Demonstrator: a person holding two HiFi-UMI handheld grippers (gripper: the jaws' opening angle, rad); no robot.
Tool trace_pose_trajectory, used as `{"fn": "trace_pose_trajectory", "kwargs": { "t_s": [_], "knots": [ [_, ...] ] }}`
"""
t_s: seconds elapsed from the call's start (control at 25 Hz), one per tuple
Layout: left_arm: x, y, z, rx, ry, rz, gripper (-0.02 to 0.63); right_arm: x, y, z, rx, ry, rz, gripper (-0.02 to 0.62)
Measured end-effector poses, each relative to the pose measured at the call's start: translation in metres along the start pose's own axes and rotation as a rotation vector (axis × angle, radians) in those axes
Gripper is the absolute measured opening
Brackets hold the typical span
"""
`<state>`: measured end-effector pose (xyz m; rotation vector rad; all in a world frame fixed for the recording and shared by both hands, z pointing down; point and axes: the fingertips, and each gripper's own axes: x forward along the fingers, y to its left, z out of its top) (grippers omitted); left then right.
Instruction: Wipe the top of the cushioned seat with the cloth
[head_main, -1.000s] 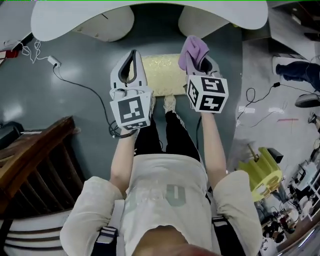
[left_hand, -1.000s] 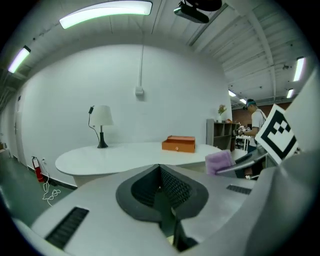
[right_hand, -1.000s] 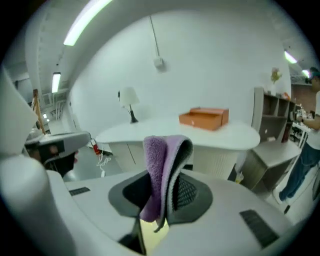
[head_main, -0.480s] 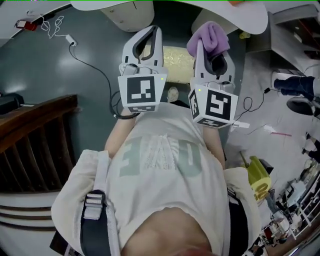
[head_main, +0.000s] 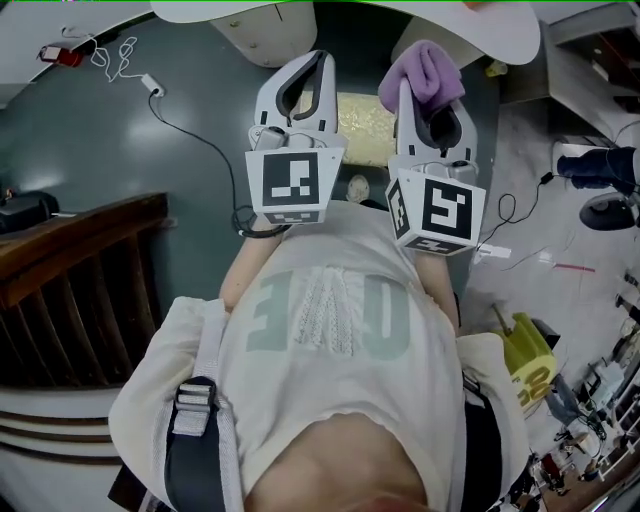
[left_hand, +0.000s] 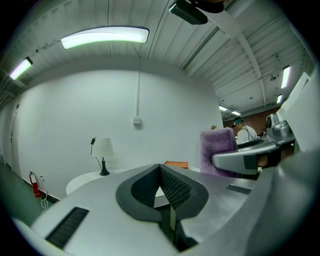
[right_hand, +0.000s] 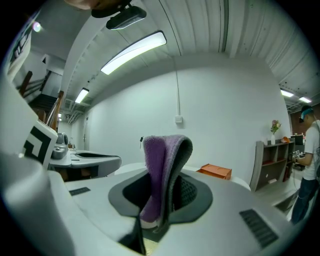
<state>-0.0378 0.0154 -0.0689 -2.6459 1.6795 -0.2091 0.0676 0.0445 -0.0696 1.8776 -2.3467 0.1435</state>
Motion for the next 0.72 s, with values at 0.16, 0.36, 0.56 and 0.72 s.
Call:
{"fn": "trace_pose_trajectory", "kwargs": {
  "t_s": [0.16, 0.36, 0.56, 0.72],
  "knots": [
    [0.002, 0.004, 0.005, 0.0, -0.008, 0.002, 0.006, 0.004, 0.003, 0.004, 0.001, -0.002, 0.01, 0.092],
    [-0.004, 0.009, 0.004, -0.005, -0.012, -0.002, 0.006, 0.002, 0.013, 0.007, -0.012, -0.011, 0.015, 0.092],
    [0.0, 0.011, 0.005, -0.015, -0.016, -0.001, 0.006, 0.006, 0.011, 0.008, -0.011, -0.006, 0.018, 0.092],
    [0.003, 0.016, 0.003, -0.02, -0.011, 0.004, 0.006, 0.011, 0.012, 0.007, -0.015, 0.001, 0.019, 0.092]
  ]
}}
